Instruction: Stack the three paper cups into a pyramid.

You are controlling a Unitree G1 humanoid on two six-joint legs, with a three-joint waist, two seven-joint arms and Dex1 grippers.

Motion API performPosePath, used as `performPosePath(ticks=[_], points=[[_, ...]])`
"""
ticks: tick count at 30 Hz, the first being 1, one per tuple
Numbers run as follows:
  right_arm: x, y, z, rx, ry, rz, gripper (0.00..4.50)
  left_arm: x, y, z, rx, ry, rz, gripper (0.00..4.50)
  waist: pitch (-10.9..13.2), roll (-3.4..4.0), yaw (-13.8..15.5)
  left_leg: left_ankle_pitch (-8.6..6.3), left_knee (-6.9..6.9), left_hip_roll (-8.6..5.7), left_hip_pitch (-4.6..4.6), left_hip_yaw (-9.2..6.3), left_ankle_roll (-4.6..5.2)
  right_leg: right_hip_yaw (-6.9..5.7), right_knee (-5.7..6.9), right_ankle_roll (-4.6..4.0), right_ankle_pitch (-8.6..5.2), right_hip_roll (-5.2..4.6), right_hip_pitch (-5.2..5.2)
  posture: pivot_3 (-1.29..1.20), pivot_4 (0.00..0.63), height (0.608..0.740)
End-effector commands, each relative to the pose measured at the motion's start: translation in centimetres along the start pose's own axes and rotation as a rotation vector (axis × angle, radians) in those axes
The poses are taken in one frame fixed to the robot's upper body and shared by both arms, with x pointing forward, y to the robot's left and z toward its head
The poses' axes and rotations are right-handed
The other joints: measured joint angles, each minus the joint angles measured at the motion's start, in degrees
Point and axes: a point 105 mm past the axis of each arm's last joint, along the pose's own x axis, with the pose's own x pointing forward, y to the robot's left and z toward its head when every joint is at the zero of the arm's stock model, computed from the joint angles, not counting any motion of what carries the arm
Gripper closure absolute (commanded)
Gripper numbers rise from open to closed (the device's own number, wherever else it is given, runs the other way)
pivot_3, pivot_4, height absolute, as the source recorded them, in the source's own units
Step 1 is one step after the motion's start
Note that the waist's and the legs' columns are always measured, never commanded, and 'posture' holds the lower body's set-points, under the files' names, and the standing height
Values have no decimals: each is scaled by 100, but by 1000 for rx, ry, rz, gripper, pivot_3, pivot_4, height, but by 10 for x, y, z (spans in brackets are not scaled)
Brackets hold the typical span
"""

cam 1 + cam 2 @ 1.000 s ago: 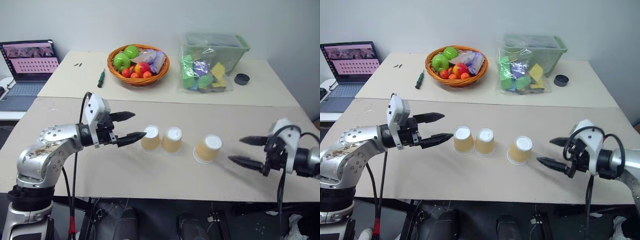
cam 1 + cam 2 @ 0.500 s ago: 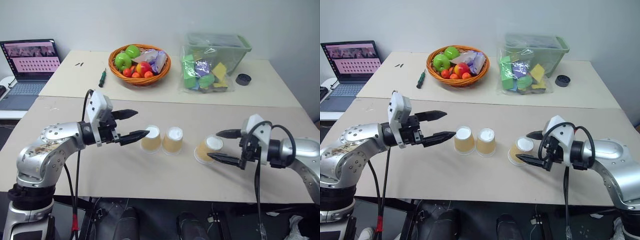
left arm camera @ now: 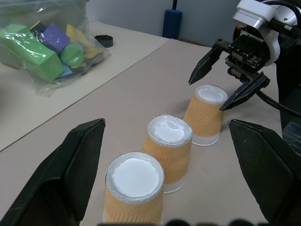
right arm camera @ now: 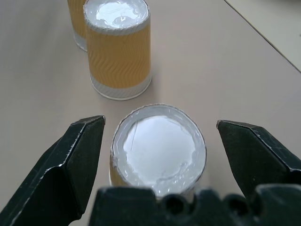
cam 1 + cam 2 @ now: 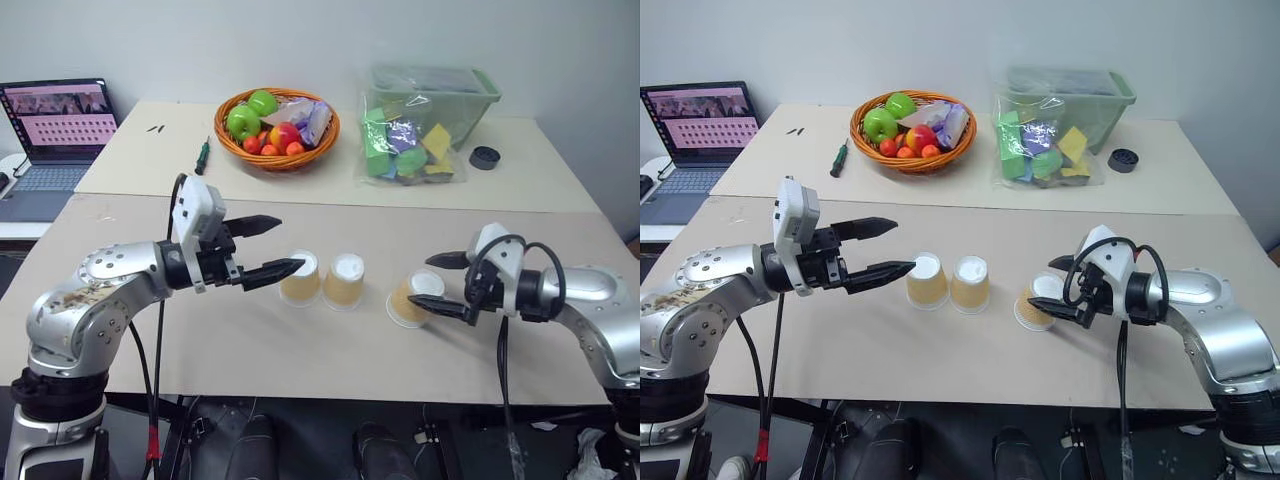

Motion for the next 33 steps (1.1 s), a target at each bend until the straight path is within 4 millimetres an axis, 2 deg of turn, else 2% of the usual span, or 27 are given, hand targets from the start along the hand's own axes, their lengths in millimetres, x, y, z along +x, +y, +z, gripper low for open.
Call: performPosePath(ticks=[1,11,12,13,16,20,22,28,33], points=[[2,-2,6,-38,-24,-2,0,-1,-2,13,49,-23,-8,38,0,0,6,0,0,0,0,0,0,0,0,0,0,0,0,0,150,692],[2,-7,0,-20,-15,-29,0,-1,-1,11,49,-22,5,38,0,0,1,0,1,0,0,0,0,0,0,0,0,0,0,0,150,692],[2,-8,-1,-21,-13,-34,517,-1,0,10,51,-21,8,0,0,0,1,0,1,0,0,0,0,0,1,0,0,0,0,0,150,692],[2,-8,0,-21,-19,-37,699,-1,0,10,49,-23,8,0,0,0,0,0,1,0,0,0,0,0,1,0,0,0,0,0,150,692],[2,-9,5,-18,-37,-40,1694,0,0,9,47,-21,5,0,0,0,1,0,1,0,0,0,0,0,1,0,0,0,1,0,150,692],[0,-10,12,-17,-70,-44,1775,0,1,8,50,-18,3,0,0,0,0,0,1,0,0,0,0,0,1,0,0,0,1,0,150,692],[-1,-11,21,-31,-96,-40,1775,1,0,7,49,-16,1,0,0,1,0,0,1,0,0,0,0,0,1,0,0,0,1,0,150,692],[-15,-16,101,-193,-243,81,1775,2,-3,1,38,-4,-12,0,13,21,-44,1,1,0,1,0,0,2,6,0,3,0,-3,0,150,692],[-21,-18,147,-309,-240,229,1775,5,-5,-2,32,-1,-21,0,18,24,-12,0,-4,0,-1,0,0,0,4,-1,2,1,-8,0,150,692]])
